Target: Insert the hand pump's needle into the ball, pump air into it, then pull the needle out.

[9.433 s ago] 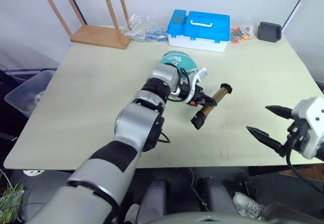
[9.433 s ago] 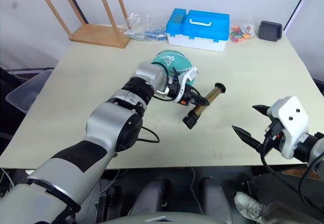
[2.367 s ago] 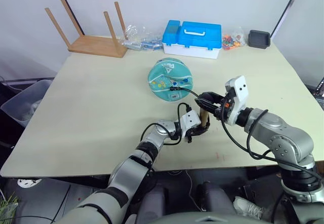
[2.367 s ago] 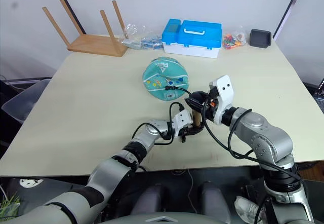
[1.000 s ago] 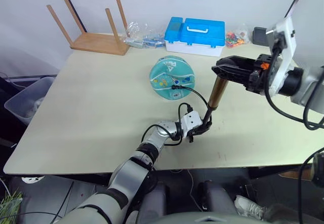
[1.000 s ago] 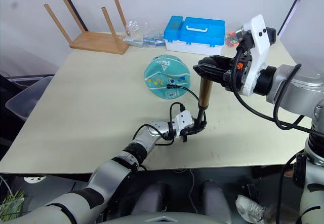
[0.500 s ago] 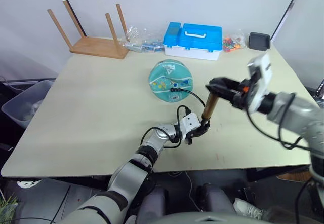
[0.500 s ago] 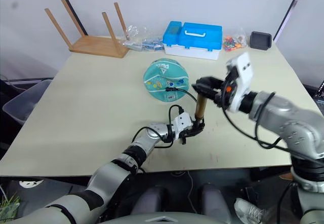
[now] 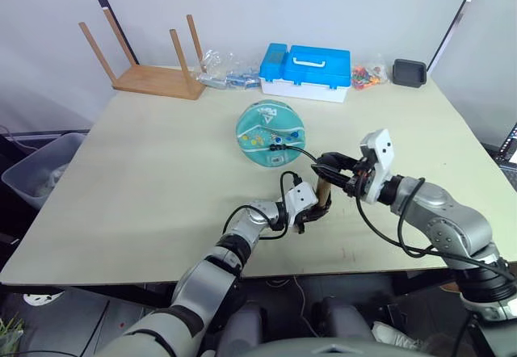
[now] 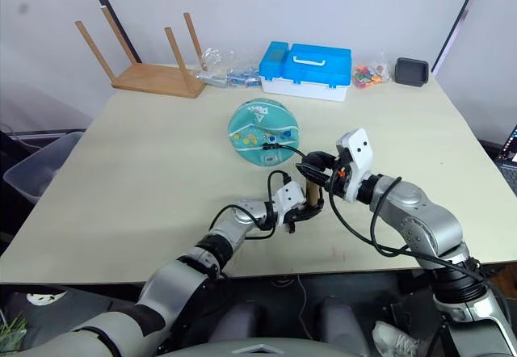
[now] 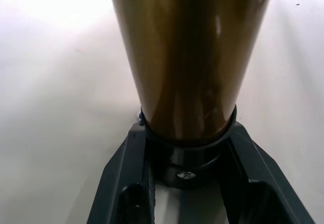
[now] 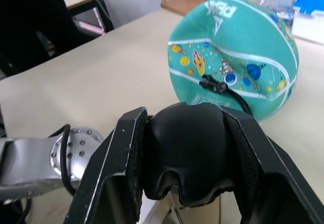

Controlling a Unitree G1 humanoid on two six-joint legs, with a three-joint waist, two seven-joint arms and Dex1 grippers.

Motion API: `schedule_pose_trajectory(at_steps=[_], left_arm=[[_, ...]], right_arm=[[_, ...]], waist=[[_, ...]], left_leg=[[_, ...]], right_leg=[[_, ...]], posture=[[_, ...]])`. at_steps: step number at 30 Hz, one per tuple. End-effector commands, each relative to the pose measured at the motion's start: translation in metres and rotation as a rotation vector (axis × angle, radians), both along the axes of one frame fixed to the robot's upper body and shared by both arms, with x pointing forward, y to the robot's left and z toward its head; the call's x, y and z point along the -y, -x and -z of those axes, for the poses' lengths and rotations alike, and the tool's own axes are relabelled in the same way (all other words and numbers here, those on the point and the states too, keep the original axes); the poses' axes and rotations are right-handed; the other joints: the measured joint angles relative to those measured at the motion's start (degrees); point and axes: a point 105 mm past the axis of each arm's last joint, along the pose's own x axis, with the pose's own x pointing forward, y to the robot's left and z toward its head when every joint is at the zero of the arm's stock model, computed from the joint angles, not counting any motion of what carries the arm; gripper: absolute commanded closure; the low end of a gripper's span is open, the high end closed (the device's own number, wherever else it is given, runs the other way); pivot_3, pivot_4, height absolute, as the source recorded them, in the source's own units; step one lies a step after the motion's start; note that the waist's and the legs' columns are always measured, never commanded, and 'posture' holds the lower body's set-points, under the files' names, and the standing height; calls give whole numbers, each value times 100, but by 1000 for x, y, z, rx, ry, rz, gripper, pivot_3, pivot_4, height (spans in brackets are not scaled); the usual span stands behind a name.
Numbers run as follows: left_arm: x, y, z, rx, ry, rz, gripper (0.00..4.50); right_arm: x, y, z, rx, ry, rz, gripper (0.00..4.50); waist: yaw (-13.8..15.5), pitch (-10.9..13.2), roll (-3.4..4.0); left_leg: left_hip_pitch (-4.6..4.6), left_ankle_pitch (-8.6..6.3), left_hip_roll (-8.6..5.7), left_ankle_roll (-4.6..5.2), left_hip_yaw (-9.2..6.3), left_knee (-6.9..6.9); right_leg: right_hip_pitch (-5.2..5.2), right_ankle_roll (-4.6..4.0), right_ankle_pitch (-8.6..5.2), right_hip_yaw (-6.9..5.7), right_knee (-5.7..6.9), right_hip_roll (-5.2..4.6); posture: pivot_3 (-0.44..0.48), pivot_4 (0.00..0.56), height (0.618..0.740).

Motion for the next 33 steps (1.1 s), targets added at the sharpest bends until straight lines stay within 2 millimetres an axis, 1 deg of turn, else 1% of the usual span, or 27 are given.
schedule_pose_trajectory(at_steps=[1,2,4,5,7,8,10,15,17,18,20,21,22,24,27,29,30,33], left_arm=[[-25,15,36,-102,-126,-22,3409],[-26,15,36,-102,-128,-23,3409],[-27,15,37,-104,-133,-24,3409],[-27,15,38,-104,-135,-24,3409],[-27,16,38,-105,-138,-22,3409],[-27,16,39,-106,-139,-20,3409],[-27,17,40,-108,-140,-18,3409],[-29,19,41,-109,-142,-12,3409],[-30,19,41,-109,-143,-12,3409],[-30,19,41,-109,-143,-11,3409],[-30,18,40,-108,-143,-11,3409],[-30,18,40,-108,-143,-12,3409],[-29,18,40,-109,-141,-12,3409],[-28,18,40,-109,-138,-10,3409],[-26,19,39,-110,-133,-8,3409],[-25,19,39,-110,-130,-9,3409],[-24,19,39,-109,-129,-9,3409],[-24,19,39,-110,-126,-13,3409]], right_arm=[[33,-12,-34,38,56,117,2858],[34,-10,-53,75,39,108,2858],[35,-5,-85,131,11,90,2858],[36,-2,-100,157,-2,83,2858],[38,4,-125,200,-23,70,2858],[40,9,-140,229,-28,59,2858],[43,16,-164,263,-56,47,2858],[46,28,-200,296,-112,31,2858],[46,31,-208,296,-136,25,2858],[45,30,-203,279,-134,22,2858],[44,23,-180,219,-90,36,2858],[42,18,-160,170,-68,45,2858],[42,11,-134,113,-31,64,2858],[43,4,-97,32,-5,82,2858],[41,0,-54,-61,-25,98,2858],[37,0,-25,-113,-3,98,2858],[34,1,-12,-143,-7,99,2858],[26,4,28,-219,17,95,2859]], waist=[[7,40,21],[20,68,36],[44,106,59],[56,127,76],[88,141,80],[99,158,80],[111,188,81],[116,192,78],[116,194,75],[115,199,67],[116,198,69],[120,189,55],[120,183,46],[107,148,25],[83,146,17],[75,129,-4],[64,124,0],[43,82,11]], left_leg=[[-3,0,0,0,0,1],[-12,0,-1,0,1,3],[-33,1,-5,0,0,7],[-47,2,-6,0,0,11],[-107,2,-21,1,-4,32],[-128,3,-22,1,-3,39],[-135,2,-26,1,-3,43],[-185,3,-26,1,-7,52],[-187,3,-26,1,-5,53],[-187,3,-25,1,-6,54],[-192,3,-23,2,-8,54],[-191,3,-23,2,-8,54],[-192,3,-24,2,-8,53],[-187,2,-23,2,-8,51],[-149,2,-21,3,2,49],[-107,1,-13,3,5,44],[-93,1,-3,2,3,42],[-89,1,7,2,-2,39]], right_leg=[[-1,0,0,0,0,-1],[-8,0,0,3,0,-3],[-26,10,7,2,1,-7],[-35,12,8,2,1,-7],[-90,21,16,2,11,-6],[-111,1,32,4,15,-4],[-114,-2,35,4,14,-7],[-155,1,39,3,12,-10],[-157,1,39,3,12,-10],[-157,1,39,2,12,-9],[-159,0,39,1,13,-7],[-159,0,39,1,13,-6],[-155,-1,38,-2,12,-3],[-152,-1,38,-4,11,-1],[-123,3,37,8,11,0],[-87,26,21,7,10,3],[-76,24,18,5,10,8],[-75,1,5,1,10,13]], posture=[[0,150,740],[0,150,740],[0,150,740],[0,150,740],[0,150,740],[0,150,740],[0,150,740],[0,150,740],[0,150,740],[0,150,740],[0,150,740],[0,150,740],[0,150,740],[0,150,740],[0,150,740],[0,150,740],[0,150,740],[0,150,740]])
